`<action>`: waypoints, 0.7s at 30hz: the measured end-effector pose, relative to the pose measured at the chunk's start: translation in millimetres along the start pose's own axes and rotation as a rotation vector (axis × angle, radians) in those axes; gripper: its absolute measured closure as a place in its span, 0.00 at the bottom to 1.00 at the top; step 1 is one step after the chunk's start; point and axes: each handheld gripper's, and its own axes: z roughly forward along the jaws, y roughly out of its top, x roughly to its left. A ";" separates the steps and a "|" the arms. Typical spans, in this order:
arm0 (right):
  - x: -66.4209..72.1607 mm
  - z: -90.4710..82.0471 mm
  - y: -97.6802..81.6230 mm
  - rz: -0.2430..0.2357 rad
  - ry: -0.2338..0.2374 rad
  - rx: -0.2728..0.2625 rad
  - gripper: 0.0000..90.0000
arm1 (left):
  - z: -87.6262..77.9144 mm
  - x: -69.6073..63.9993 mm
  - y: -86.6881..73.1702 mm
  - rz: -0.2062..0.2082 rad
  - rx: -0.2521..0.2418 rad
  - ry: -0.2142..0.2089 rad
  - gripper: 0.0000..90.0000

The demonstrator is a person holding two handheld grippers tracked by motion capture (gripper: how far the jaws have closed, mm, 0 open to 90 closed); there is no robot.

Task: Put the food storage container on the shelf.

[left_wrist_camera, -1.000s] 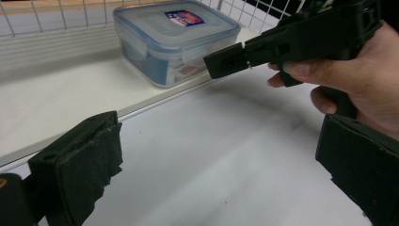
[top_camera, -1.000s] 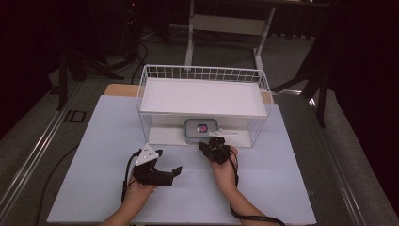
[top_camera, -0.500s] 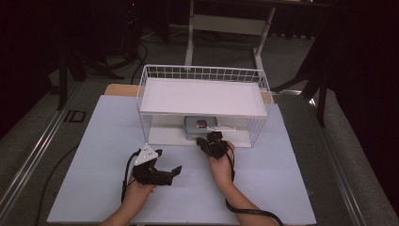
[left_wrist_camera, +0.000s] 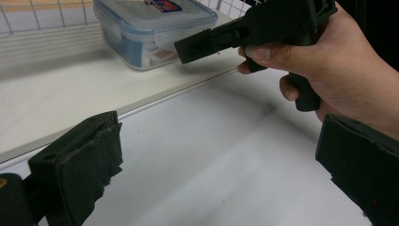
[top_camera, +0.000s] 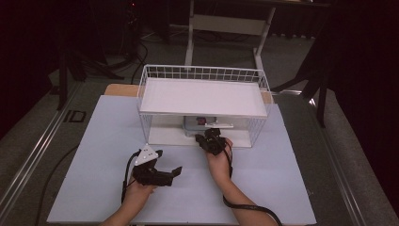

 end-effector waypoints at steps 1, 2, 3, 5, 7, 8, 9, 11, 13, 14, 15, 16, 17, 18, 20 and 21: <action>0.0 0.0 0.0 0.000 0.000 0.000 0.99 | 0.0 -0.1 -0.1 0.001 -0.003 0.002 0.02; -1.3 -0.7 -1.2 0.005 0.012 -0.003 0.99 | 0.1 -0.2 0.1 0.002 -0.001 0.001 0.02; -1.3 -0.7 -1.2 0.005 0.012 -0.003 0.99 | 0.2 -0.2 0.2 0.005 -0.001 0.001 0.02; 0.0 -4.4 -3.2 0.001 0.018 0.006 0.99 | 0.4 -0.6 0.4 0.004 -0.006 -0.003 0.02; -0.5 -14.2 -7.5 -0.015 0.030 -0.001 0.97 | 0.3 -1.1 0.7 0.009 -0.007 -0.003 0.02; -0.3 -17.4 -8.7 -0.021 0.029 -0.001 0.97 | 0.3 -1.1 0.8 0.009 -0.009 -0.004 0.02; -0.4 -23.0 -10.5 -0.037 0.025 0.000 0.97 | 0.3 -1.1 0.9 0.008 -0.010 -0.009 0.02; -0.6 -27.5 -11.7 -0.050 0.030 0.000 0.96 | 0.1 -1.7 1.0 0.004 -0.016 -0.015 0.02; -1.5 -42.2 -15.6 -0.074 0.029 0.001 0.95 | 0.0 -2.5 1.2 0.012 -0.019 -0.021 0.02; -2.0 -46.5 -16.8 -0.080 0.036 -0.002 0.93 | -0.1 -3.3 1.5 0.015 -0.030 -0.034 0.02; -2.2 -50.8 -18.1 -0.090 0.037 -0.001 0.92 | -0.1 -3.3 1.5 0.015 -0.030 -0.034 0.02; -2.2 -50.8 -18.1 -0.090 0.037 -0.001 0.92 | -0.1 -4.0 1.8 0.017 -0.037 -0.040 0.02; -2.2 -55.2 -19.5 -0.099 0.037 -0.004 0.90 | -0.2 -4.7 2.0 0.020 -0.041 -0.041 0.02; -2.0 -58.6 -20.6 -0.104 0.037 -0.005 0.87 | -0.1 -5.5 2.3 0.029 -0.050 -0.049 0.02; -0.3 -72.6 -25.8 -0.124 0.033 -0.024 0.73 | 0.2 -7.3 2.7 0.045 -0.056 -0.057 0.02; -0.2 -76.5 -27.0 -0.127 0.039 -0.031 0.67 | 0.5 -8.2 2.8 0.054 -0.060 -0.061 0.02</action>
